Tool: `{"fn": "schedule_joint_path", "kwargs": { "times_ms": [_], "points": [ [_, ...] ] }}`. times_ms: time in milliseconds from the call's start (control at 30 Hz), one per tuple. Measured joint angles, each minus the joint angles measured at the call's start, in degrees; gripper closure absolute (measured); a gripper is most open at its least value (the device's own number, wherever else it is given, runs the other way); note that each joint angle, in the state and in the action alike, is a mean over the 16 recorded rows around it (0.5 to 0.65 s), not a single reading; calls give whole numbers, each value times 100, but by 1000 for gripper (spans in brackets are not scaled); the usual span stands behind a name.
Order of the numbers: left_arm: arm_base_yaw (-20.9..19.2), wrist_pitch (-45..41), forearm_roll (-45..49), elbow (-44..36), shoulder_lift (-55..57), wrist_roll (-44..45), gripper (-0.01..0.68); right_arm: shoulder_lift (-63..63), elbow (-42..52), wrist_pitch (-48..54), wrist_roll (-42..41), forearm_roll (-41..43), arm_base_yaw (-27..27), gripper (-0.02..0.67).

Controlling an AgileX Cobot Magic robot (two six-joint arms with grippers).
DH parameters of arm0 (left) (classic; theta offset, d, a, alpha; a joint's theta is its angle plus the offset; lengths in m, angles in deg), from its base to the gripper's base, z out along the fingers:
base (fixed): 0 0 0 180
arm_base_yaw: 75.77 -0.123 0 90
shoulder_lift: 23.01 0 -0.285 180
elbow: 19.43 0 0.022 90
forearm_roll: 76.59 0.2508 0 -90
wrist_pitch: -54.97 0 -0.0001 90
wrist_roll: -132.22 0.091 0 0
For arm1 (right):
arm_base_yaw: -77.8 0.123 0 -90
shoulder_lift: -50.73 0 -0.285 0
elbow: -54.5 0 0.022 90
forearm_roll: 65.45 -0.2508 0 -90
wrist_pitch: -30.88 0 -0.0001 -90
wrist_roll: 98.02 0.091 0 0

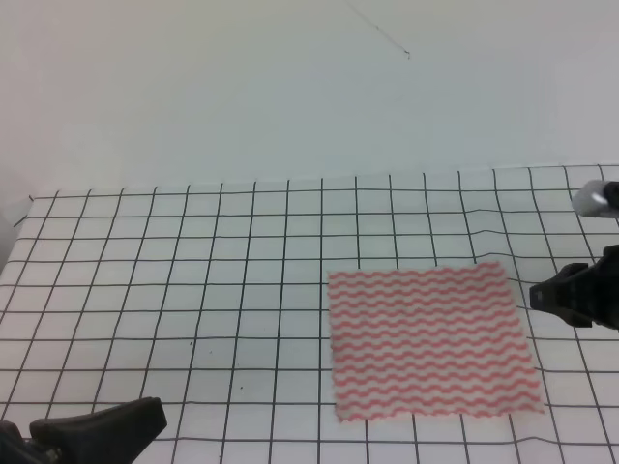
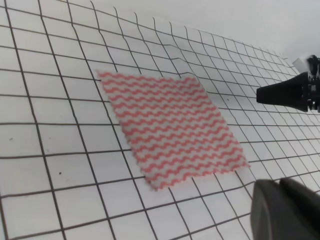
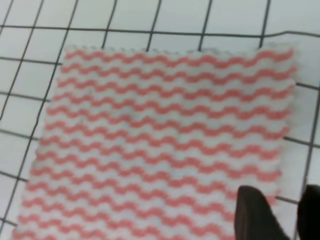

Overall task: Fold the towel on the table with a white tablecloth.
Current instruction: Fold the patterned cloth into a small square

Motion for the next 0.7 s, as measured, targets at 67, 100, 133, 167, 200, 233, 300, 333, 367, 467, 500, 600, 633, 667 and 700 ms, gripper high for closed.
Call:
{"fn": "schedule_joint_path", "kwargs": {
  "times_ms": [67, 100, 133, 167, 200, 233, 300, 333, 367, 467, 500, 600, 633, 667, 700],
  "points": [
    [0, -6, 9, 0, -1, 0, 674, -22, -12, 6, -26, 105, -2, 437],
    [0, -11, 14, 0, -2, 0, 674, -37, -18, 31, -38, 175, -6, 437],
    [0, -17, 20, 0, -3, 0, 674, -56, -23, 74, -50, 257, -13, 438],
    [0, -25, 28, 0, -3, 0, 674, -75, -29, 132, -62, 347, -24, 438],
    [0, -35, 38, 0, -4, 0, 674, -96, -35, 204, -66, 448, -39, 438],
    [0, -47, 49, 0, -5, 0, 674, -118, -40, 280, -51, 557, -57, 438],
    [0, -77, 74, 0, -6, 0, 674, -168, -48, 426, 29, 779, -104, 438],
    [0, -90, 88, 0, -7, 2, 674, -199, -50, 493, 84, 890, -133, 438],
    [0, -104, 104, 0, -7, 4, 674, -233, -51, 553, 135, 1002, -164, 438],
    [0, -144, 160, 0, -7, 11, 674, -374, -51, 707, 279, 1308, -261, 438],
    [0, -159, 178, 0, -7, 14, 674, -433, -51, 758, 328, 1399, -293, 438],
    [0, -206, 228, 0, -7, 21, 674, -652, -49, 929, 490, 1603, -388, 439],
    [0, -224, 244, 0, -7, 25, 674, -737, -49, 987, 560, 1649, -416, 439],
    [0, -245, 259, 0, -7, 31, 674, -827, -48, 1038, 641, 1687, -440, 439],
    [0, -268, 273, 0, -7, 41, 674, -928, -47, 1081, 734, 1723, -461, 439]
  ]
}}
